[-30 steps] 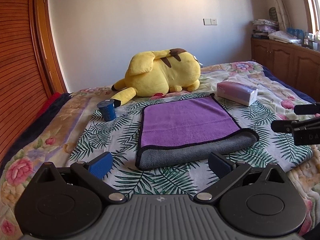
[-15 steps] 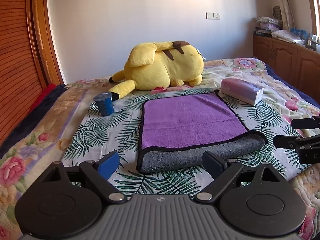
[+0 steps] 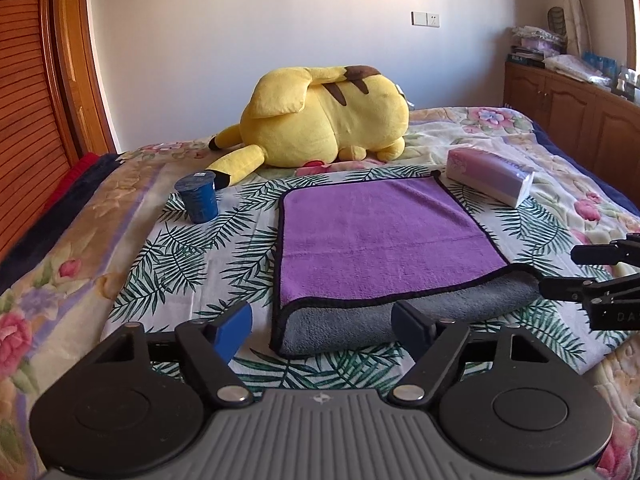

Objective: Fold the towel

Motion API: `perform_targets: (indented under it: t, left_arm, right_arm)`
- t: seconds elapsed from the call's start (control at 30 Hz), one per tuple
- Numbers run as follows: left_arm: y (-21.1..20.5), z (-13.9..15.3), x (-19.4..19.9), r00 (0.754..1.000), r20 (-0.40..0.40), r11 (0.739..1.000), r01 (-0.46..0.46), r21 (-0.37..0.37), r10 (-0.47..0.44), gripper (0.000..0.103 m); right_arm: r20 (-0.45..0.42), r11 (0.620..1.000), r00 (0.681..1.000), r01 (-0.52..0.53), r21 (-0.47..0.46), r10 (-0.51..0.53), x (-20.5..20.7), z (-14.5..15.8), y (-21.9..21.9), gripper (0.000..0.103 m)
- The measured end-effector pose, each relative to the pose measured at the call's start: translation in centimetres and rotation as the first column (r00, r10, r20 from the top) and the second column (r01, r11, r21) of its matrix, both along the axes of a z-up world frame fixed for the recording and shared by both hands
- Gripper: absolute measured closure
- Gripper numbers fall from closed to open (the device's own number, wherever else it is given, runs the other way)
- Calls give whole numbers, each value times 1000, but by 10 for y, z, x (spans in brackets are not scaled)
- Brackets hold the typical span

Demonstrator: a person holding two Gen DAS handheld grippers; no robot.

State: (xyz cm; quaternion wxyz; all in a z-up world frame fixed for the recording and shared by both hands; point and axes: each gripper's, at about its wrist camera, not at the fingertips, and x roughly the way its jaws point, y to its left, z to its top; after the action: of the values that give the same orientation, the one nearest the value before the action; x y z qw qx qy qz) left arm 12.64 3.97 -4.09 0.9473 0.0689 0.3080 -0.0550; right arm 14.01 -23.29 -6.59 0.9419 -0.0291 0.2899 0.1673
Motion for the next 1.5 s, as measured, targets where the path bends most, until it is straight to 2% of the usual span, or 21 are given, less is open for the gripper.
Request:
perform_targets:
  t: [0.37, 0.57, 0.93, 1.27, 1.5]
  left_arm:
    - [9, -19, 32, 999, -36, 999, 13, 39, -12, 29]
    - [13, -31, 49, 997, -69, 998, 29, 47, -26, 35]
    - [21, -50, 71, 991, -125, 998, 55, 15, -52, 55]
    - [31, -65, 79, 983, -182, 999, 24, -33, -29, 60]
    - [32, -69, 77, 982, -189, 999, 13, -44, -21, 70]
  right_arm:
    - [-36, 1000, 999, 10, 9, -10, 26, -12, -6, 34]
    - [-62, 1000, 998, 10, 15, -9, 37, -18, -9, 34]
    - [-106, 1000, 994, -4, 25, 7, 53, -29, -10, 38]
    - [-152, 999, 988, 3, 45, 4, 65, -38, -15, 39]
    - [-188, 999, 982, 6, 51, 3, 70, -44, -18, 42]
